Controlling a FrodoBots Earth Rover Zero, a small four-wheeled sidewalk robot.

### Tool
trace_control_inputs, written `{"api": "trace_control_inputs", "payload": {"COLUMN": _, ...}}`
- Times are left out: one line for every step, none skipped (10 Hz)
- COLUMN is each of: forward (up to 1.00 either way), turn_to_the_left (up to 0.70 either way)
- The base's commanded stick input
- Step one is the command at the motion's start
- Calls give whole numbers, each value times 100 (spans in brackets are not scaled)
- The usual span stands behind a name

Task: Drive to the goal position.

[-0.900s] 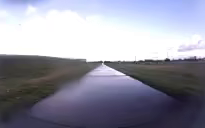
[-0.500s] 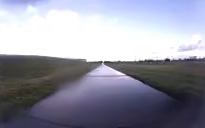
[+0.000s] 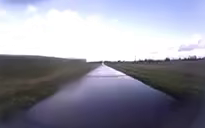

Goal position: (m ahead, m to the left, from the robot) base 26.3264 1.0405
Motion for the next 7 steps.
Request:
{"api": "trace_control_inputs", "payload": {"forward": 0, "turn_to_the_left": 0}}
{"api": "trace_control_inputs", "payload": {"forward": 0, "turn_to_the_left": 0}}
{"api": "trace_control_inputs", "payload": {"forward": 15, "turn_to_the_left": 0}}
{"api": "trace_control_inputs", "payload": {"forward": 45, "turn_to_the_left": 0}}
{"api": "trace_control_inputs", "payload": {"forward": 45, "turn_to_the_left": 0}}
{"api": "trace_control_inputs", "payload": {"forward": 45, "turn_to_the_left": 0}}
{"api": "trace_control_inputs", "payload": {"forward": 45, "turn_to_the_left": 2}}
